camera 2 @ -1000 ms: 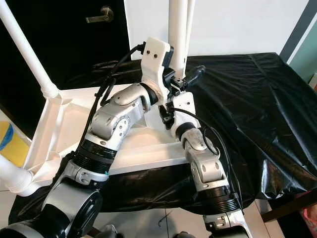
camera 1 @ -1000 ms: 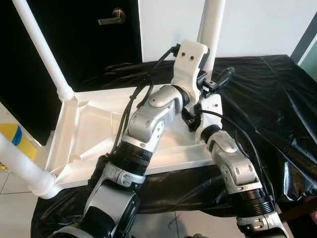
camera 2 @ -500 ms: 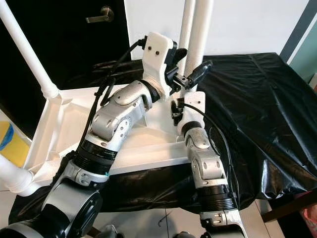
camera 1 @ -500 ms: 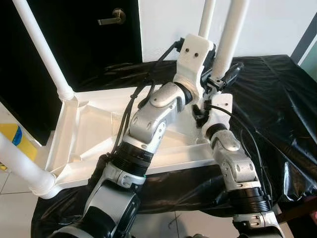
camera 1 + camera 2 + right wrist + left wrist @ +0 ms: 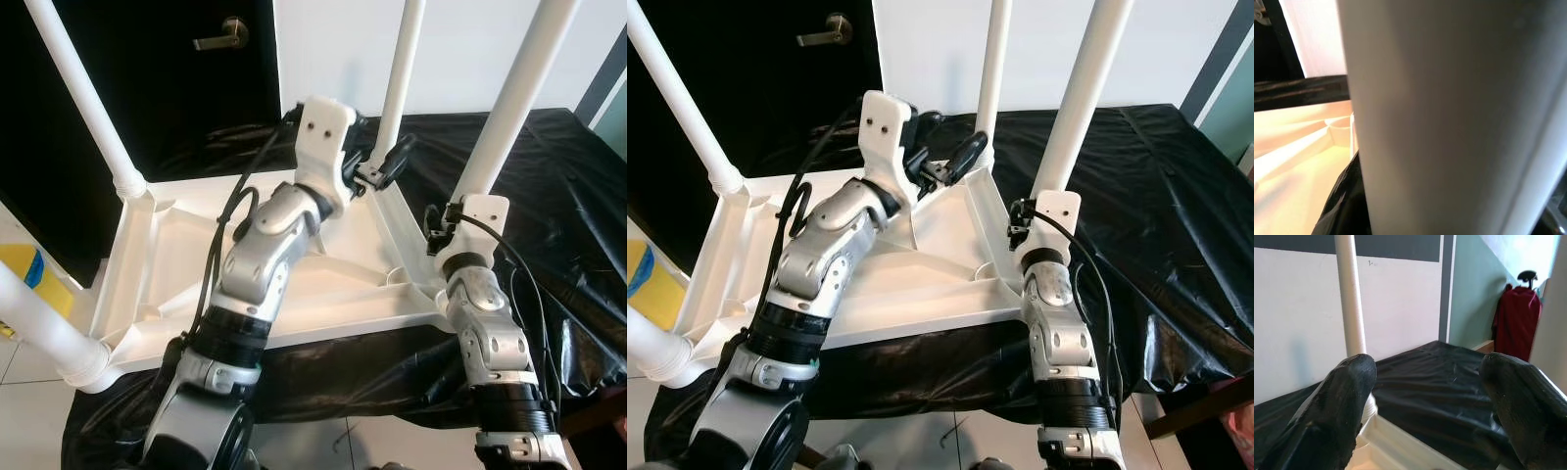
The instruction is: Building children table
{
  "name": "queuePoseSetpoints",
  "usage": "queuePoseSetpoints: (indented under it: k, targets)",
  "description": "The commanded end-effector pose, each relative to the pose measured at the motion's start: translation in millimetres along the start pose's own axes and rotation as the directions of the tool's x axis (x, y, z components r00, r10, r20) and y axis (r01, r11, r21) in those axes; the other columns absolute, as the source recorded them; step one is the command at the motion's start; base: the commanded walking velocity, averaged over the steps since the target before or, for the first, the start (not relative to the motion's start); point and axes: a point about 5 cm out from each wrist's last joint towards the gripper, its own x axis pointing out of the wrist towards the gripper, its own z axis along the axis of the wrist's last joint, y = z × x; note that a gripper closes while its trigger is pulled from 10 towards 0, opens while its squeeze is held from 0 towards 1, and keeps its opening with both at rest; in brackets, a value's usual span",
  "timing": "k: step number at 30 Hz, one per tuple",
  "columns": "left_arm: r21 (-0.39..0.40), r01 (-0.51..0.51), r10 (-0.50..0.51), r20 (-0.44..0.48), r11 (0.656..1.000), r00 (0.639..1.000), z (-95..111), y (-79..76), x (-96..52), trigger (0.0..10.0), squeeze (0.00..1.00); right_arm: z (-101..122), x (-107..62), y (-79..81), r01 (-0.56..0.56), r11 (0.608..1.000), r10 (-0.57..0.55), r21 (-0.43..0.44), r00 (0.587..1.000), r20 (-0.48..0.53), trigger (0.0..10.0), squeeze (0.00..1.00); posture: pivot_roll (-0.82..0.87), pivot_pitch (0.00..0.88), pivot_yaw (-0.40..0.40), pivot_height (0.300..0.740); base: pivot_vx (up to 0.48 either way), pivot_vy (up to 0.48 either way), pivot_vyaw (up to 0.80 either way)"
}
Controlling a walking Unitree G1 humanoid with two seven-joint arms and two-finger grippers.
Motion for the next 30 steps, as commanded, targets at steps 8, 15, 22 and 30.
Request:
queuePoseSetpoints:
  k: [8, 15, 22, 30]
  targets:
    - [0.036, -0.036, 0.038, -0.071, 0.999, 0.997, -28, 2.1, -27.1, 10.0, 0.0, 2, -11.6, -9.0, -0.009, 1.0, 0.01, -0.006, 0.997, 0.075, 10.0, 0.0, -0.01, 0.0, -0.003, 0.74, 0.0, 0.0, 0.0]
    - [0.028, -0.014, 0.018, -0.151, 1.0, 0.988, -51, -10.4, -43.6, 10.0, 0.0, -10, -22.4, -15.8, 0.0, 1.0, 0.0, 0.012, 0.998, 0.062, 10.0, 0.0, -0.01, 0.0, -0.005, 0.74, 0.0, 0.0, 0.0]
    - [-0.004, 0.036, -0.036, -0.19, 0.999, 0.981, -63, -23.3, -53.5, 10.0, 0.0, -15, -26.5, -18.5, 0.008, 0.999, -0.01, 0.04, 0.999, 0.052, 10.0, 0.0, -0.01, 0.0, -0.006, 0.74, 0.0, 0.0, 0.0]
    - [0.009, 0.135, -0.129, -0.237, 0.991, 0.963, -73, -42.5, -62.9, 10.0, 0.0, -21, -37.2, -15.3, -0.058, 0.998, 0.056, 0.032, 0.996, 0.074, 10.0, 0.0, -0.01, 0.0, -0.006, 0.74, 0.0, 0.0, 0.0]
